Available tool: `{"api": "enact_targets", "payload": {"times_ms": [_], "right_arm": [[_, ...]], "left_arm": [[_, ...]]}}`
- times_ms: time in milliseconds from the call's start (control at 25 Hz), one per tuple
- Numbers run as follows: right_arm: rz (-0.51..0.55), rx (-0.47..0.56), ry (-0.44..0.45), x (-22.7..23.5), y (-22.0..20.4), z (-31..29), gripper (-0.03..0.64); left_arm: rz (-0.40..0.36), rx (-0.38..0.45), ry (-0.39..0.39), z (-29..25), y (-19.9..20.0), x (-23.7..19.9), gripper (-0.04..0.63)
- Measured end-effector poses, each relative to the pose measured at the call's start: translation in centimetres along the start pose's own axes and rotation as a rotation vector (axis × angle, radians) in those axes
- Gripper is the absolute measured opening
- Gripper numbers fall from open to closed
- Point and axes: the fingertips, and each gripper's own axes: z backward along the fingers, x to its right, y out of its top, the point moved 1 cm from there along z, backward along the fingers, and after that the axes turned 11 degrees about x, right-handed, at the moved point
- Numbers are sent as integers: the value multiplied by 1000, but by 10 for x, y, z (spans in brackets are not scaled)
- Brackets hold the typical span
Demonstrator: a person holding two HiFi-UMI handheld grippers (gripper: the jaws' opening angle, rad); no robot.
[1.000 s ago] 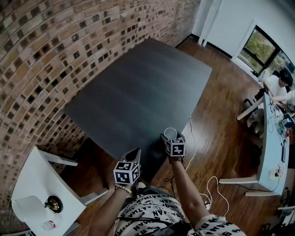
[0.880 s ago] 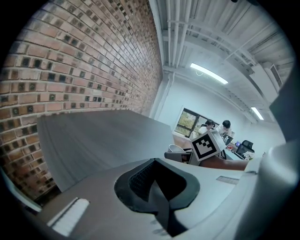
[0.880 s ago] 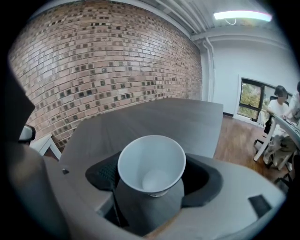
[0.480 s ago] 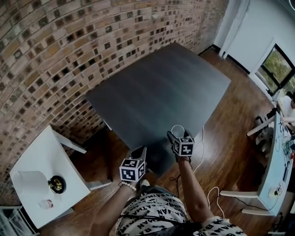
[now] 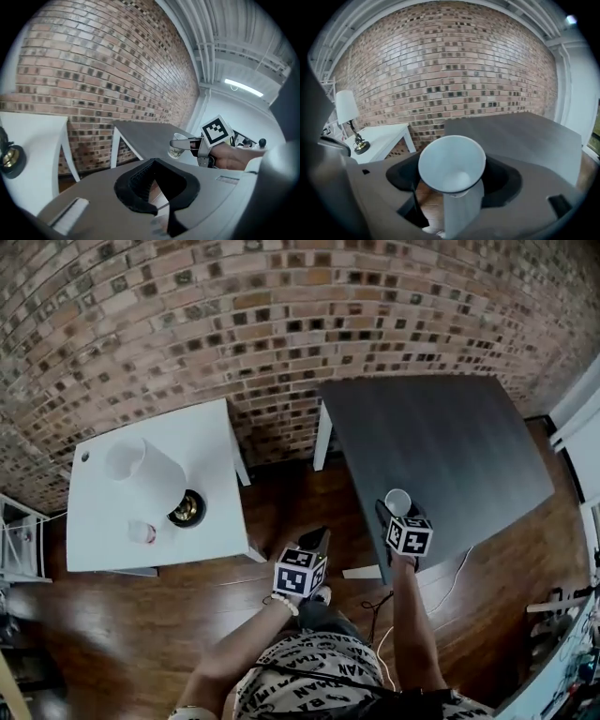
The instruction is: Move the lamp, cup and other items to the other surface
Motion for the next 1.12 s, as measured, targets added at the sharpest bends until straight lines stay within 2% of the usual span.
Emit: {"api": "enact_targets", "payload": {"times_ms": [320,600,840,1120], "right_arm": [[105,20,199,-147,26,-17,380],[163,16,334,-250,27,-15,380],[191,-6,454,-316,16,-28,380],[291,-17,662,-378,23,-88,380]], "left_arm": [[49,64,179,112,-4,-70,1],[83,103,282,183,-7,-108,0],[91,124,347,206,-9,-133,1],[153,182,493,192,-3,-178,0]]}}
